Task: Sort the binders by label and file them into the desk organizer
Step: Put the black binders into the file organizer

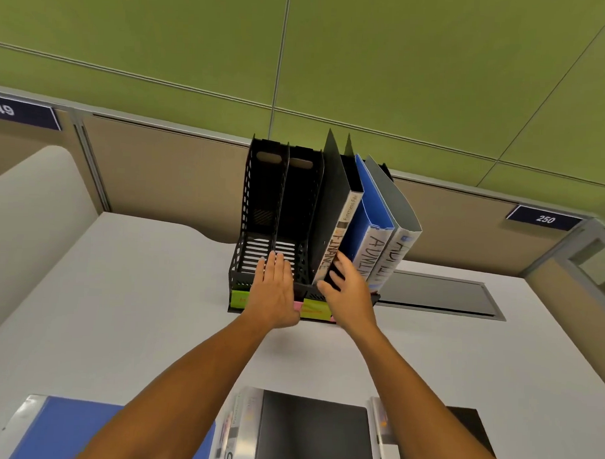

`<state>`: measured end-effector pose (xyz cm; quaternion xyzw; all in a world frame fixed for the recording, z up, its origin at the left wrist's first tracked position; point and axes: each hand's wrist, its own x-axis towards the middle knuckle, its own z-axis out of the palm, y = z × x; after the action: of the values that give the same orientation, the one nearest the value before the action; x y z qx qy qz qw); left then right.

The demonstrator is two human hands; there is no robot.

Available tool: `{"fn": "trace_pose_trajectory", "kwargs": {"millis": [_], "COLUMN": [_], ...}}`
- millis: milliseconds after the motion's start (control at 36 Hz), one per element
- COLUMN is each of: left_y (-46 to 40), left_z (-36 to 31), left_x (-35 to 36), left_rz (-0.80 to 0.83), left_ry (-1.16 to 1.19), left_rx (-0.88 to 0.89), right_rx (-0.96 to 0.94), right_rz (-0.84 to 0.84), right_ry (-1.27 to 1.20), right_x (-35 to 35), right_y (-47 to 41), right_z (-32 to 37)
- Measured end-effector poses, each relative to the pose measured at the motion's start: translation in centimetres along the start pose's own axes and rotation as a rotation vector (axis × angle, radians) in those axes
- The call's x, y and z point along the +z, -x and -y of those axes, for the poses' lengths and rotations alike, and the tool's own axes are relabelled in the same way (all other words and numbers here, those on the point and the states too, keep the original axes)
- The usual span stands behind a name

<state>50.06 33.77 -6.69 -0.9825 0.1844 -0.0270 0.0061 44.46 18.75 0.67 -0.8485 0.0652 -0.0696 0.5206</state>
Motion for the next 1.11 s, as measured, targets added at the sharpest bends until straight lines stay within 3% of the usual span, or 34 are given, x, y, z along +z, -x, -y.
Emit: {"fn": "trace_pose_trajectory", "kwargs": {"millis": [250, 472, 750, 917, 1111], "left_y": [4.4, 12.6, 20.7, 24.3, 28.1], "left_z": [-2.3, -9.1, -17.7, -21.7, -25.7], "left_x": [-2.1, -1.8, 0.0, 0.4, 1.1], "left_rz": [-0.056, 0.003, 0.130, 0.240, 0.372], "left_ry": [0.131, 0.407, 0.552, 0.726, 0.906], "left_rx": [-0.014, 0.012, 0.029, -0.017, -0.114], "right_rx": [0.040, 0.178, 0.310, 0.369, 0.518], "right_rz": [-0.022, -0.098, -0.221, -0.209, -0.054], "right_ry": [0.013, 0.009, 0.070, 0.240, 0.565], "right_x": [-4.8, -10.4, -16.7, -19.2, -19.7], "right_y": [8.9, 19.1, 27.9, 31.3, 34.8], "right_z": [-3.2, -8.4, -14.1, -17.3, -21.2]}}
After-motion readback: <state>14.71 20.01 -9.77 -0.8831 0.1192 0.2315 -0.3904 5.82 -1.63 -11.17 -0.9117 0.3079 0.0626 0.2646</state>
